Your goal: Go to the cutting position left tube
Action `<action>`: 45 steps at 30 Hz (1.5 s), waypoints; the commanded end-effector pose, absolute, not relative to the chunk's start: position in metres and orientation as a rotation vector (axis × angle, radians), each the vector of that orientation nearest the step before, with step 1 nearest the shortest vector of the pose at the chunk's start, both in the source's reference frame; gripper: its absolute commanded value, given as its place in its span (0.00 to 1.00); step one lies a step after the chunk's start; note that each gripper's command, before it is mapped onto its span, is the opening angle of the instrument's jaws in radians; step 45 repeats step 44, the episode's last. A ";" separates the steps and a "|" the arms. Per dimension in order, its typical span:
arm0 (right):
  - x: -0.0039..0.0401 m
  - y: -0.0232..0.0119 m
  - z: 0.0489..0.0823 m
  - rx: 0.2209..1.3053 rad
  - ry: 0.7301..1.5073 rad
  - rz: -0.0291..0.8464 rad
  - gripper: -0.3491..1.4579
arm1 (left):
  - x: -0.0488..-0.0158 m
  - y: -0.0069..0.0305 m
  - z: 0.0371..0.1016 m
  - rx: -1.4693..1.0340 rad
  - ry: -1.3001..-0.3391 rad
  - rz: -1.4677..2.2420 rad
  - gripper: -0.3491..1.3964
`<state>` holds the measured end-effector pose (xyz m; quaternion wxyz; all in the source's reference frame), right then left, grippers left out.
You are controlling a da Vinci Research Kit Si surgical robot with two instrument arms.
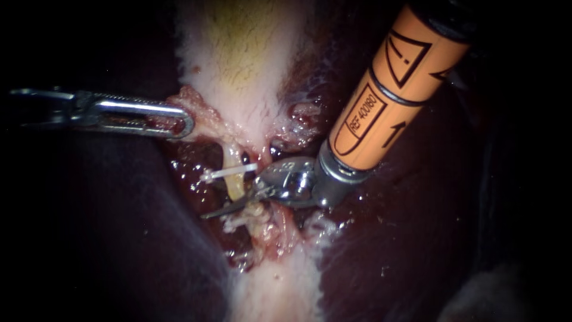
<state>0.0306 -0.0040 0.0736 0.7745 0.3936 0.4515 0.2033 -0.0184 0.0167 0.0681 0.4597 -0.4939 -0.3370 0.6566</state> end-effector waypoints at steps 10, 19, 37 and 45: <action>0.0307 -0.0031 0.0690 0.933 1.074 0.429 0.93 | -0.0184 0.0167 0.0681 -1.216 -0.830 1.617 0.00; 0.0317 -0.0037 0.0675 1.004 1.121 0.428 0.89 | -0.0183 0.0167 0.0681 -1.216 -0.831 1.617 0.00; 0.0318 -0.0033 0.0669 1.030 1.128 0.426 0.89 | -0.0183 0.0167 0.0681 -1.216 -0.831 1.617 0.00; 0.0318 -0.0033 0.0669 1.031 1.128 0.426 0.89 | -0.0184 0.0167 0.0682 -1.216 -0.831 1.617 0.00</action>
